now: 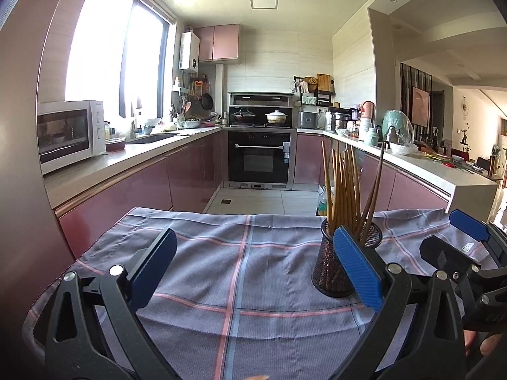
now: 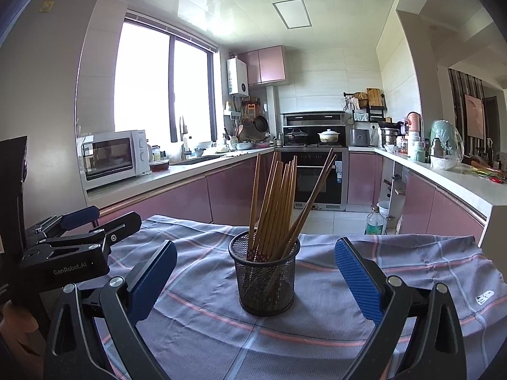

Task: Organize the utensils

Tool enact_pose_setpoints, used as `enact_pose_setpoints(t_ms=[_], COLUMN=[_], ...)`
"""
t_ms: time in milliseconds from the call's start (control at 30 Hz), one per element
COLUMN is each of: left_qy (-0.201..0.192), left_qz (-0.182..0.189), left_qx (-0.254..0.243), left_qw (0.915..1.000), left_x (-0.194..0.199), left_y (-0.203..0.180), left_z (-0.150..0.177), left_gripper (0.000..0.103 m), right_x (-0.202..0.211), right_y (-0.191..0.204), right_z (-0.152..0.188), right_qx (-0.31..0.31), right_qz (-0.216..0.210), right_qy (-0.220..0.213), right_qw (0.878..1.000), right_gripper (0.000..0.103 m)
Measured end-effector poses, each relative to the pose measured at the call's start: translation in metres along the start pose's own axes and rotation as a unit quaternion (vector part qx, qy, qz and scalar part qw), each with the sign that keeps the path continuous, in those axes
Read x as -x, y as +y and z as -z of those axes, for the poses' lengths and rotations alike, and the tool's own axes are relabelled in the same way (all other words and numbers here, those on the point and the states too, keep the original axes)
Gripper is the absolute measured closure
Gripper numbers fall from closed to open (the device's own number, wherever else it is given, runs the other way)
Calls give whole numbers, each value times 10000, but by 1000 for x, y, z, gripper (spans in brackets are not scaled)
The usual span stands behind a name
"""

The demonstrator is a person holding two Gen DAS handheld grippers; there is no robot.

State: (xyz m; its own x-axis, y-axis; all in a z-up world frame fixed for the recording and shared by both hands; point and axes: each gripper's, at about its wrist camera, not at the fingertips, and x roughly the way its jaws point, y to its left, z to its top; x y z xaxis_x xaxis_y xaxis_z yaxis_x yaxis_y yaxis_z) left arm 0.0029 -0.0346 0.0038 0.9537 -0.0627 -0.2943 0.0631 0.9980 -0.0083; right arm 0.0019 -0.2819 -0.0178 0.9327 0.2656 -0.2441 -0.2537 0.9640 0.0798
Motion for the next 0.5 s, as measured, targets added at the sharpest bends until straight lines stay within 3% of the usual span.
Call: enact_pose_setpoints(t_ms=[500], left_qy=[-24], left_qz=[-36], left_qx=[8], left_qw=[10000], left_x=[1], left_y=[0], left_z=[-1], left_gripper=[6], right_x=[-1], right_y=[-3], right_z=[1], right_qx=[-34], right_qz=[-31], right_qy=[-9], right_qw=[10000], right_gripper=[7])
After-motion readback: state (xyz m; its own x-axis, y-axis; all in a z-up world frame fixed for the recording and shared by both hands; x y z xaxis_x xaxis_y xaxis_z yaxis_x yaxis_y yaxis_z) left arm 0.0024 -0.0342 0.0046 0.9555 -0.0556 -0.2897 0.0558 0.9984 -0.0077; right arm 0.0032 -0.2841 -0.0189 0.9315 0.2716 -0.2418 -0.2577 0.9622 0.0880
